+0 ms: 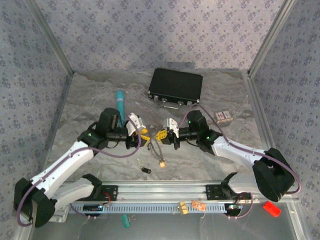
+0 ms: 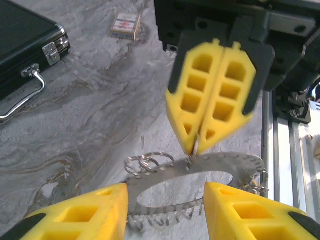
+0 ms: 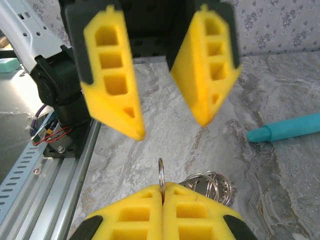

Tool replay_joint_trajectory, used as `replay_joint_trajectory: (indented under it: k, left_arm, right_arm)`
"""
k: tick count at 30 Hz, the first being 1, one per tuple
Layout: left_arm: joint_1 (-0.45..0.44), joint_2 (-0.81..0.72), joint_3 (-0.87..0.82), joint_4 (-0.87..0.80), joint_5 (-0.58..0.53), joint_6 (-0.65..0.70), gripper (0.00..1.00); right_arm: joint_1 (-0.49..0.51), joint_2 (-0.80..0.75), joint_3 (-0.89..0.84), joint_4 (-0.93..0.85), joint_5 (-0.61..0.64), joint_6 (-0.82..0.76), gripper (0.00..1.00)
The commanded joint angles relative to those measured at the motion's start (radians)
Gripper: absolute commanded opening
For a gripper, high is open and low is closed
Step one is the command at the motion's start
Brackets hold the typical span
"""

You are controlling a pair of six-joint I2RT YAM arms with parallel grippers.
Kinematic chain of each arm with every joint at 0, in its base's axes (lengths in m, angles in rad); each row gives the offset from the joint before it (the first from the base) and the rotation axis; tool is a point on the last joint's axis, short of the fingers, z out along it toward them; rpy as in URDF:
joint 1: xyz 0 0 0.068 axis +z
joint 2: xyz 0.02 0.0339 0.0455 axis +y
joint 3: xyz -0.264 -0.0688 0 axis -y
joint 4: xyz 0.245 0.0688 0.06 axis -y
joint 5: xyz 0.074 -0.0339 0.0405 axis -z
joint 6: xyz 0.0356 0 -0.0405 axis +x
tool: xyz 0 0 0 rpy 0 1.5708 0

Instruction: Put the keys on the keyring

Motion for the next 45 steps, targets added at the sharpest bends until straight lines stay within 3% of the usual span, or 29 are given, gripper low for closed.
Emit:
replay_joint_trajectory:
  k: [1, 14, 26, 32, 37, 38, 40, 41, 45]
  left_arm:
    - [-0.001, -0.032, -0.106, 0.369, 0.086, -0.141, 0.41]
    - [-0.078, -0.076, -0.281, 0.624, 0.026, -0.155, 0.29]
    - [-0.095, -0.078, -0.302, 0.662, -0.011, -0.16, 0.24]
    - [-0.098, -0.077, -0.302, 0.655, -0.008, -0.158, 0.15]
    - [-0.098, -0.088, -0.29, 0.626, -0.012, -0.146, 0.0]
    - [-0.098, -0.095, -0.284, 0.612, -0.021, -0.14, 0.0]
    - [-0.099, -0.109, -0.266, 0.564, -0.045, -0.118, 0.0]
    - [-0.099, -0.115, -0.248, 0.527, -0.058, -0.107, 0.0]
    - [-0.103, -0.115, -0.166, 0.348, -0.082, -0.038, 0.0]
  right_arm:
    - [-0.013, -0.036, 0.012, 0.035, -0.06, 0.014, 0.0]
    - [-0.008, -0.059, 0.026, 0.039, -0.055, 0.042, 0.0]
    - [0.014, -0.054, 0.036, 0.054, -0.051, 0.056, 0.0]
    - [0.023, -0.051, 0.035, 0.084, -0.046, 0.073, 0.0]
    - [0.026, -0.05, 0.034, 0.059, -0.024, 0.06, 0.0]
    - [0.027, -0.056, 0.037, 0.02, -0.002, 0.037, 0.04]
    - [0.026, -0.074, 0.052, -0.097, 0.065, -0.04, 0.24]
    - [0.027, -0.082, 0.069, -0.172, 0.098, -0.095, 0.29]
    - [0.026, -0.099, 0.132, -0.388, 0.176, -0.237, 0.32]
